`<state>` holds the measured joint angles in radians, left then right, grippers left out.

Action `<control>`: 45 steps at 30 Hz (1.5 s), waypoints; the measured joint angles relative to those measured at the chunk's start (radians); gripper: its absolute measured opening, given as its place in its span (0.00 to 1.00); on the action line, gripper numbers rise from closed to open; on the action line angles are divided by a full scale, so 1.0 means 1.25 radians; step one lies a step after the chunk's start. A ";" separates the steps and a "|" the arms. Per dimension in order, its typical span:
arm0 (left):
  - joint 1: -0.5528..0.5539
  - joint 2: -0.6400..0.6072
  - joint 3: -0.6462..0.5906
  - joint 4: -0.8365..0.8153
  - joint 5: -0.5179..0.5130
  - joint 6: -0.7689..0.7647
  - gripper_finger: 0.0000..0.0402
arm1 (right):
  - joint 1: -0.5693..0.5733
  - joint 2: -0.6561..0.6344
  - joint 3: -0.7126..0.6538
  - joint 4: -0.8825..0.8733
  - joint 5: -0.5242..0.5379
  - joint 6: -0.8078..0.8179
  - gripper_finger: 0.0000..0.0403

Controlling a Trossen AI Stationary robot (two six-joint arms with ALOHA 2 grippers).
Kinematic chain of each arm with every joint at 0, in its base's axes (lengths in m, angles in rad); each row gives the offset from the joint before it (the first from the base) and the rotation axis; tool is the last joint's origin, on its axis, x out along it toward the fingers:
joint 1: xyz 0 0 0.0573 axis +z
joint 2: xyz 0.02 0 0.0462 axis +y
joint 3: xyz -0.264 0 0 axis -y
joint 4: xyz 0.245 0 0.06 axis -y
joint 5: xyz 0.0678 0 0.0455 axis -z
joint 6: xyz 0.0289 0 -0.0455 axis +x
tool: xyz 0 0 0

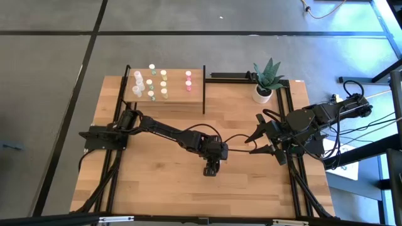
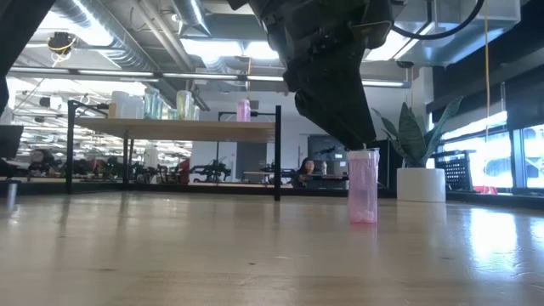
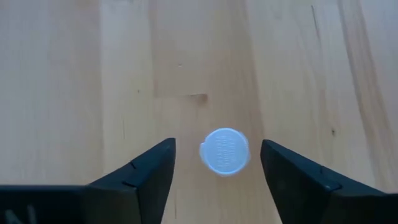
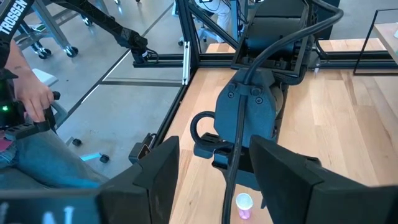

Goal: Pick and place medicine bottles onto shelf by color
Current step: Put the pink pill bottle aligned with the other pink pill bottle on the shelf

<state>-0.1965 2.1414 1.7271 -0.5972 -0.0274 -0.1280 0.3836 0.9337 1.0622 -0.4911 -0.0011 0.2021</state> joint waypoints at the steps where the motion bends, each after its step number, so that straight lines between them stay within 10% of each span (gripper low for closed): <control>1: -0.001 0.000 0.000 0.000 -0.003 0.000 0.58 | 0.000 0.000 0.000 0.000 0.000 0.001 0.49; 29: -0.012 0.044 0.001 0.046 -0.031 0.006 0.59 | 0.000 0.000 0.000 0.001 0.000 0.000 0.49; 45: -0.013 0.044 0.001 0.043 -0.052 0.003 0.35 | 0.000 0.000 0.000 0.000 0.000 0.001 0.49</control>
<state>-0.2127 2.1963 1.7279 -0.5434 -0.0925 -0.1242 0.3838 0.9340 1.0622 -0.4908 -0.0011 0.2030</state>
